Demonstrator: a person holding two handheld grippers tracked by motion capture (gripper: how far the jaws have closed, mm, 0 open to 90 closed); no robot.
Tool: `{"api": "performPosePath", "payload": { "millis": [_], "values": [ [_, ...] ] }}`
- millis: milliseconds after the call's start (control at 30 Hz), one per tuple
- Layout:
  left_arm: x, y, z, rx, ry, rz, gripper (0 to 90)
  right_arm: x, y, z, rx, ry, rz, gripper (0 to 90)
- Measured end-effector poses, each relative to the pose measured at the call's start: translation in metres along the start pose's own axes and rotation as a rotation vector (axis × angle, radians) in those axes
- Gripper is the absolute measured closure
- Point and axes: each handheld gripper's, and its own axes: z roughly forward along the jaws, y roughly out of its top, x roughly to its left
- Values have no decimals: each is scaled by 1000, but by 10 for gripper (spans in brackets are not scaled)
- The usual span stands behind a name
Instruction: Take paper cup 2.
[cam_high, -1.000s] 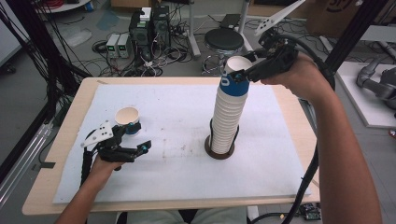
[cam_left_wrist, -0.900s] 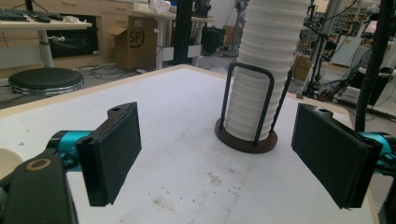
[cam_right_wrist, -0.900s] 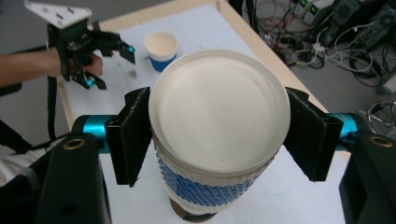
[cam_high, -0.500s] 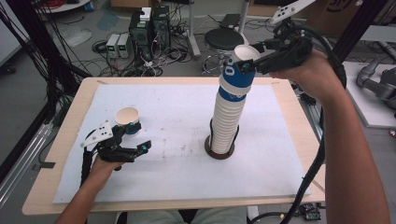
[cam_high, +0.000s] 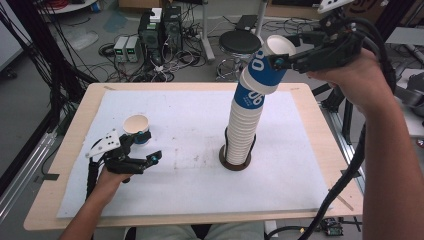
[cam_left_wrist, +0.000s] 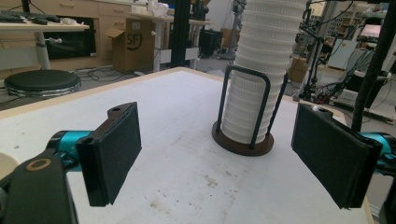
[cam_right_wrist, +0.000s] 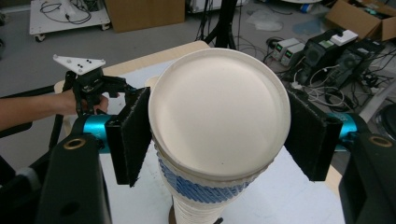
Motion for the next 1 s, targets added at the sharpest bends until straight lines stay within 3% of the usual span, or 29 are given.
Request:
{"api": "performPosePath", "payload": {
  "millis": [233,467,767,1000],
  "values": [
    [0,0,0,3,-5,5,158,5,-2,-19,-29,-13,-3,304],
    [-1,1,-1,-7,-10,4,158,13,-16,-43,-41,-31,-5,304],
    [-3,2,1,-7,-21,7,158,27,-44,-60,-7,-29,-9,304],
    [-5,2,2,-8,-38,10,158,42,-68,-56,56,8,-15,304]
  ]
}}
